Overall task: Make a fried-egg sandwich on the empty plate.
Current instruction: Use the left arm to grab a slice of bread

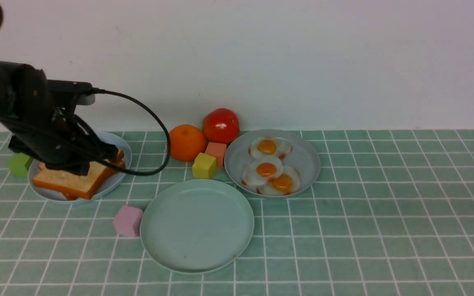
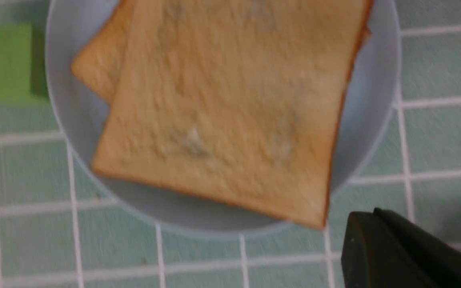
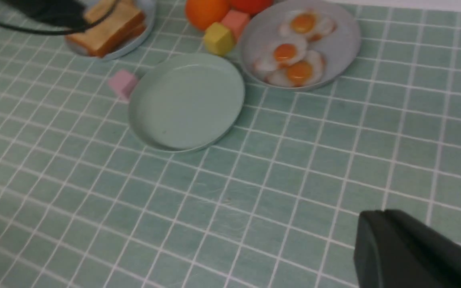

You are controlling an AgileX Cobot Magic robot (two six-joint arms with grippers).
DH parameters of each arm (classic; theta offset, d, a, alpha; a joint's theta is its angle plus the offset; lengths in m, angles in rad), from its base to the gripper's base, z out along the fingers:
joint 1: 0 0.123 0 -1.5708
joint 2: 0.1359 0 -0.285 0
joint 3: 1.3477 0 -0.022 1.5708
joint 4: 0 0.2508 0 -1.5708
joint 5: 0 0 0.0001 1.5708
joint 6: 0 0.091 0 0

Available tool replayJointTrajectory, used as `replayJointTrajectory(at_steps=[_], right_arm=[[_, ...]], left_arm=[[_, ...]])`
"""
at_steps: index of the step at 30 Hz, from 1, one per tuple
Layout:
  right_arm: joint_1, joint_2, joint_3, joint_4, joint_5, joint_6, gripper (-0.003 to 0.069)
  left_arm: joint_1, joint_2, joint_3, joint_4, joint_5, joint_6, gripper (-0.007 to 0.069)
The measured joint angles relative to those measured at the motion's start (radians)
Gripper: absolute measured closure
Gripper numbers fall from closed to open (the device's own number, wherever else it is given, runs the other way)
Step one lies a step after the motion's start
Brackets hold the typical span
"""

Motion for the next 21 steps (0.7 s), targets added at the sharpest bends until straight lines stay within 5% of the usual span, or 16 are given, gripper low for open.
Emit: replayJointTrajectory(at_steps=[10,15,21], right_arm=[[0.045,0.038,-0.004,-0.004,-0.006,-0.004,0.0664],[0.045,0.038,-0.005,-0.003,-0.008,-0.004,0.0662],[0.045,0.038,-0.005,-0.003,-0.008,-0.004,0.0658]], left_arm=[[0.0,0.112,-0.028,0.085,-0.153,0.074,0.0186],[0.0,0.174,-0.03,0.15,-0.217,0.076,0.0132],[0.0,0.203,-0.039,0.173,-0.207,0.079,0.0196]])
